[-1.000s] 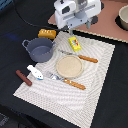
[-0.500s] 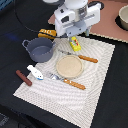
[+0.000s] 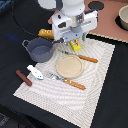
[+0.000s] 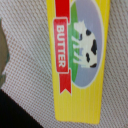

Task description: Interact with the objects in diverse but meaningful ways.

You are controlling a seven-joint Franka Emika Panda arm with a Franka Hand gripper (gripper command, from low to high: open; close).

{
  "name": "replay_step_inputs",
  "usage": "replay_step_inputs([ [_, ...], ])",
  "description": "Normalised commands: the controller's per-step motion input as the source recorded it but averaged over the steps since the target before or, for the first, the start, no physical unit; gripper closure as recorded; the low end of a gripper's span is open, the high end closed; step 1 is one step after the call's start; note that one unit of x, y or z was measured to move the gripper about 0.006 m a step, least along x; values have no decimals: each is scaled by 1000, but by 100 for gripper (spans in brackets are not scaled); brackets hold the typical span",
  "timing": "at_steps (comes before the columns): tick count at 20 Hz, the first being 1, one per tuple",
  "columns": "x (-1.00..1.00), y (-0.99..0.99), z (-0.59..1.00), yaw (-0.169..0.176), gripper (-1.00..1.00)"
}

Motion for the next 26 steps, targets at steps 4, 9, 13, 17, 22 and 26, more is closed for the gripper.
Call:
replay_step_inputs([
  [4,168,273,-167,-6,-100],
  [9,160,239,-192,0,100],
  [13,169,244,-181,0,100],
  [17,144,242,-203,0,100],
  [22,116,227,-253,0,100],
  [26,101,212,-251,0,100],
])
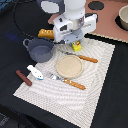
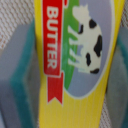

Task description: Interact with the objects in diverse but meaningful ways.

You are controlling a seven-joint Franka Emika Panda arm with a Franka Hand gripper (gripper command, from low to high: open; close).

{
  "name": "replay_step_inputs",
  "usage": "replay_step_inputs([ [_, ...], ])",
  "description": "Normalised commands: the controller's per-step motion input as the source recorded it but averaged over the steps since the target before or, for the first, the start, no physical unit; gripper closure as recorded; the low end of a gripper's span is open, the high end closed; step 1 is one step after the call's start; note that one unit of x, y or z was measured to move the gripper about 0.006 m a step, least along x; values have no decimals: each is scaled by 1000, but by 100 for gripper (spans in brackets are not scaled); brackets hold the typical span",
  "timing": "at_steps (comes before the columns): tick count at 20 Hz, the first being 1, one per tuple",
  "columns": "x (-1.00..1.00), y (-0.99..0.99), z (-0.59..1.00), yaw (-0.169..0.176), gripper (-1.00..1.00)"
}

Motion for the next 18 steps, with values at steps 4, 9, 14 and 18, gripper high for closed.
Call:
replay_step_inputs([
  [4,55,124,-191,0,100],
  [9,-187,-251,286,-42,100],
  [14,-303,-468,324,-75,100],
  [18,-156,-240,356,-80,100],
])
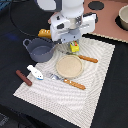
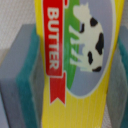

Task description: Interact with the objects in diverse but meaningful ways.

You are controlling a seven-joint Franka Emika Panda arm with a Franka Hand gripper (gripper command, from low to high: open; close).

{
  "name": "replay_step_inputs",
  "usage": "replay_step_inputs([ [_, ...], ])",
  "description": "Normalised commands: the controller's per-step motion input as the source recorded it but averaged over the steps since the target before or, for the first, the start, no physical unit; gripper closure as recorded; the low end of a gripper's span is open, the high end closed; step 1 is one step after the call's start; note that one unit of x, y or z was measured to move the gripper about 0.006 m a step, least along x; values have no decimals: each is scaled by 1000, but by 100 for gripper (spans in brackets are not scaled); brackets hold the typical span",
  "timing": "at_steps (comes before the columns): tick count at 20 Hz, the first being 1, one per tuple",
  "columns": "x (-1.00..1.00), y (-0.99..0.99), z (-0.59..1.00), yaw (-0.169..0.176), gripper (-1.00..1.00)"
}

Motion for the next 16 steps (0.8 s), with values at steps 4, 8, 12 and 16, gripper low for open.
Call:
replay_step_inputs([
  [4,141,76,719,-74,100],
  [8,321,309,1000,-85,100],
  [12,378,31,1000,-73,100],
  [16,572,-24,961,-53,100],
])
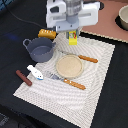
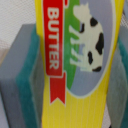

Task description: Interact with the objects in diverse but meaningful ways.

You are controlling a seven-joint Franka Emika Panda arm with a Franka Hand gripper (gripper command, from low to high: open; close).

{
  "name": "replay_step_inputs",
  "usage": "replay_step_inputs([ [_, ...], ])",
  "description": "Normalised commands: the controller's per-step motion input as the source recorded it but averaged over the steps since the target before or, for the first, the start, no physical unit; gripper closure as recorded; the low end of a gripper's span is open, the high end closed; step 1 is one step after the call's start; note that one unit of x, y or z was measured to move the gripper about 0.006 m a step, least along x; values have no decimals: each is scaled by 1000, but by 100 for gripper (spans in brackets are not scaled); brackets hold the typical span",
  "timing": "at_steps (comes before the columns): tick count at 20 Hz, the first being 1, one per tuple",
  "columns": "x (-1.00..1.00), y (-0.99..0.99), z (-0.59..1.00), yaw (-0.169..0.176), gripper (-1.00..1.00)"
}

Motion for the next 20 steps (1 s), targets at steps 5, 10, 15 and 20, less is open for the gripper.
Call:
replay_step_inputs([
  [5,670,-385,442,-5,100],
  [10,584,-763,187,0,100],
  [15,432,-931,7,0,100],
  [20,423,-899,-15,18,100],
])
